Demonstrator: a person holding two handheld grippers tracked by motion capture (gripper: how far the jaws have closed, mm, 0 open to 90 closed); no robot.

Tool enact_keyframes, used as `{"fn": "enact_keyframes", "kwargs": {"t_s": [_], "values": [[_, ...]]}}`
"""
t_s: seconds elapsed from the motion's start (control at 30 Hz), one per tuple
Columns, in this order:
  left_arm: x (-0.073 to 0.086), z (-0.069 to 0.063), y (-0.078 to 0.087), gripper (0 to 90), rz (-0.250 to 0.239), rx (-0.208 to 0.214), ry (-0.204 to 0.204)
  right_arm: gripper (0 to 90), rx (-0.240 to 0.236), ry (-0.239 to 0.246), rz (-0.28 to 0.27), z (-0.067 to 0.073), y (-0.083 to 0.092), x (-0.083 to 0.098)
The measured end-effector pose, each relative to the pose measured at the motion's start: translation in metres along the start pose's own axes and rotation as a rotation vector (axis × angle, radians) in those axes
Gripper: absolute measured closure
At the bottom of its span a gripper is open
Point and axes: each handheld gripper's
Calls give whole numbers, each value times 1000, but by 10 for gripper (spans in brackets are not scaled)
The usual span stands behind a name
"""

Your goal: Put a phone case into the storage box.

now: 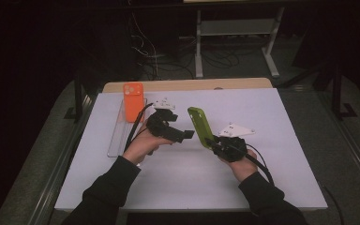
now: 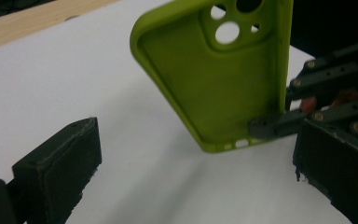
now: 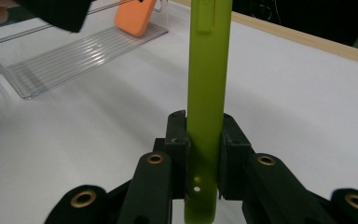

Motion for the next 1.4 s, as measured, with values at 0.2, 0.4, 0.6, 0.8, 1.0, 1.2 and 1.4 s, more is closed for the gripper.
{"fn": "enact_keyframes", "kwargs": {"t_s": [0.2,0.4,0.6,0.8,1.0,1.2,1.4], "values": [[-5,-1,-8,0,-16,28,-11,758,-17,-11,-3,3,-1,-1],[-7,-2,-18,0,-28,35,0,759,-28,-9,-10,7,-1,-2],[-8,-3,-25,0,-38,38,3,759,-43,-11,-16,8,-1,-3],[-9,-6,-31,0,-59,48,35,758,-48,-8,-18,9,-3,-3],[-8,-5,-32,10,-52,35,45,758,-55,-6,-1,12,-7,-1],[-8,-5,-32,68,-66,25,60,758,-53,-9,13,13,-9,0],[-8,-6,-31,97,-79,28,64,758,-46,9,19,13,-10,0]]}}
Point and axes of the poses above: each handheld gripper's, and its own axes: y roughly backward along the jaws, x roughly out of its underside, z roughly to its left, and after that the axes turned 3 degrees about -y, right-handed
